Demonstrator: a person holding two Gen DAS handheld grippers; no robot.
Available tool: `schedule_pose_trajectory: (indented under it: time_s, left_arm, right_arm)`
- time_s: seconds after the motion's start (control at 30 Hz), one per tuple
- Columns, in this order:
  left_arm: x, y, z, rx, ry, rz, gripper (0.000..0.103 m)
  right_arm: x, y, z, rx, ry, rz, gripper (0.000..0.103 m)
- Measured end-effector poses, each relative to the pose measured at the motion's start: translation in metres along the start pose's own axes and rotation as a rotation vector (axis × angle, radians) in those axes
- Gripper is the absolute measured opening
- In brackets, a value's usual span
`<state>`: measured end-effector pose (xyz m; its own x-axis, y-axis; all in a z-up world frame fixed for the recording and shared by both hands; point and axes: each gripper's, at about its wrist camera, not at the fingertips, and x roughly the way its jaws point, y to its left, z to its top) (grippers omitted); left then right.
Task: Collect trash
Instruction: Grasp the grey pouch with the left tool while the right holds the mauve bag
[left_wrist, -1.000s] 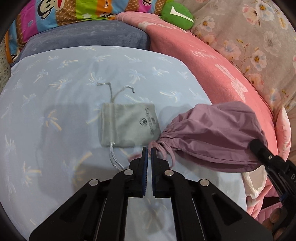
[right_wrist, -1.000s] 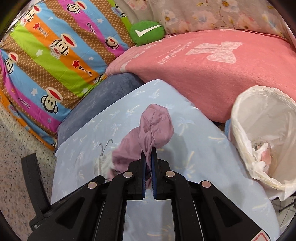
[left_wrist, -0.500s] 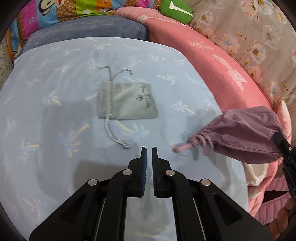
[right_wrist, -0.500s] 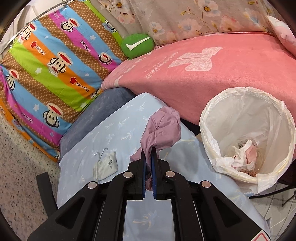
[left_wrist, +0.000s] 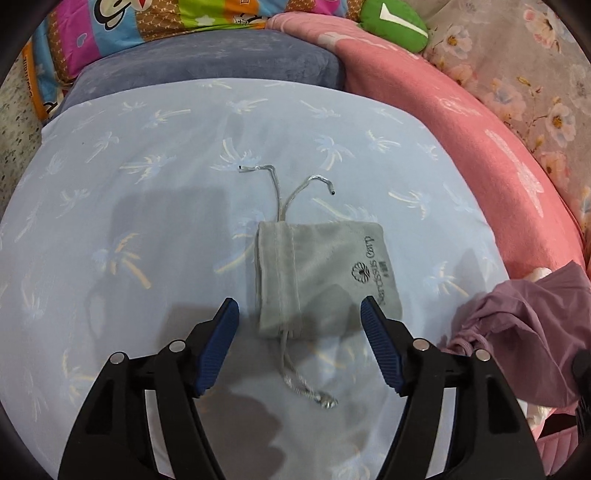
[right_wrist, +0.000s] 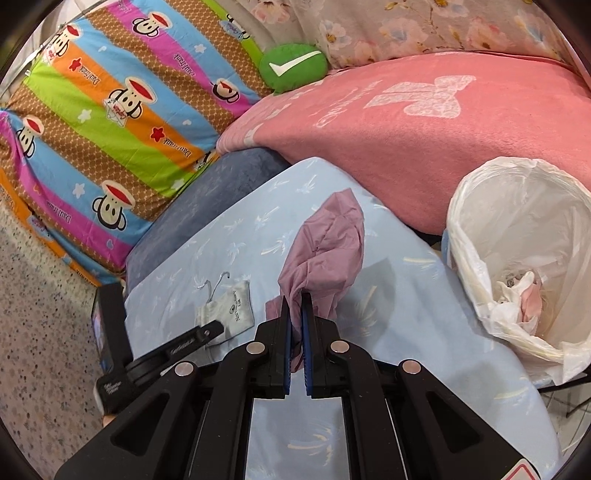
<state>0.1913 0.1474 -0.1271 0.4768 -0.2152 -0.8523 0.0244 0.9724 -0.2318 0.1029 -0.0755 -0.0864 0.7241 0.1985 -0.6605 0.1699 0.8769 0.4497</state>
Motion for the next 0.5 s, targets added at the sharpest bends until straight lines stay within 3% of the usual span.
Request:
schedule_pose_trajectory:
  time_s: [0.17, 0.33, 0.5]
  left_arm:
    - [0.002, -0.007, 0.002, 0.021, -0.012, 0.018, 0.06]
    - [0.002, -0.016, 0.0, 0.069, 0.004, 0.007, 0.024]
    - [-0.002, -0.022, -0.006, 0.075, 0.028, -0.029, 0.016]
  right_arm:
    - [0.014, 0.0, -0.004, -0.002, 0.029, -0.002, 0.005]
    - [0.019, 0.001, -0.007, -0.007, 0.042, -0.003, 0.005]
    - [0.018, 0.002, -0.011, -0.015, 0.048, -0.003, 0.005]
